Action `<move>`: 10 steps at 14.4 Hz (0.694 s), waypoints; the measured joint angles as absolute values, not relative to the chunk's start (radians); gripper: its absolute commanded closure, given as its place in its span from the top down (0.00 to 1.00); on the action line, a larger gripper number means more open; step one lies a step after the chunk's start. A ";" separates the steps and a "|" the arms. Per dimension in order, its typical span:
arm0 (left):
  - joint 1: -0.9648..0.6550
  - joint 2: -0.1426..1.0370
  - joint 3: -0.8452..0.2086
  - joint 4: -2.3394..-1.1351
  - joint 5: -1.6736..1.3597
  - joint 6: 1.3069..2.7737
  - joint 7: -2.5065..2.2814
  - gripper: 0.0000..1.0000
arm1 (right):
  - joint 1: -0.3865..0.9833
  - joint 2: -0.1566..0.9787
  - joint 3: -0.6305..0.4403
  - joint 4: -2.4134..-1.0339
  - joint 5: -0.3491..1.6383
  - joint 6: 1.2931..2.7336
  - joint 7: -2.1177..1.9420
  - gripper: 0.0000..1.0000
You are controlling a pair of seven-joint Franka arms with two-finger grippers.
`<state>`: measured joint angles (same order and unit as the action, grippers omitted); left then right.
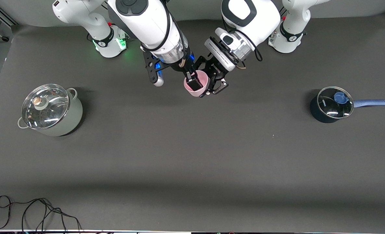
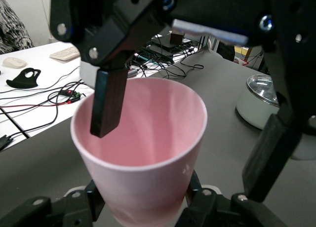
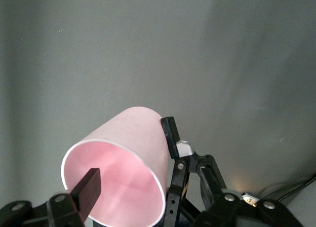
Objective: Transfer pink cup from left to right arm
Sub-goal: 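Close the right gripper on the cup rim beside the left gripper, then open the left gripper while the right gripper pulls the cup away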
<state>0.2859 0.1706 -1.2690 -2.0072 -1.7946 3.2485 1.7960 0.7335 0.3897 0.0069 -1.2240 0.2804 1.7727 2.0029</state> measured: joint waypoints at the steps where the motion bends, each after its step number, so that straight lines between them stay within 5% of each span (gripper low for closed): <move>1: 0.286 0.171 -1.269 -2.007 -1.795 3.249 1.796 0.24 | 0.733 0.390 0.007 -1.224 0.280 1.771 2.003 0.88; 4: 0.286 0.171 -1.268 -2.007 -1.795 3.249 1.796 0.24 | 0.733 0.393 0.007 -1.228 0.271 1.762 2.003 0.87; 6: 0.286 0.171 -1.268 -2.007 -1.795 3.249 1.795 0.24 | 0.733 0.394 0.006 -1.228 0.264 1.742 2.003 0.75; 8: 0.286 0.171 -1.267 -2.008 -1.795 3.249 1.795 0.24 | 0.733 0.393 0.006 -1.228 0.259 1.729 2.003 0.45; 10: 0.286 0.171 -1.265 -2.010 -1.795 3.254 1.795 0.24 | 0.733 0.392 0.005 -1.226 0.259 1.722 2.003 0.00</move>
<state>0.2860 0.1708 -1.2649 -2.0100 -1.7947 3.2537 1.7954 0.7334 0.3922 0.0052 -1.2263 0.2587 1.7217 2.0029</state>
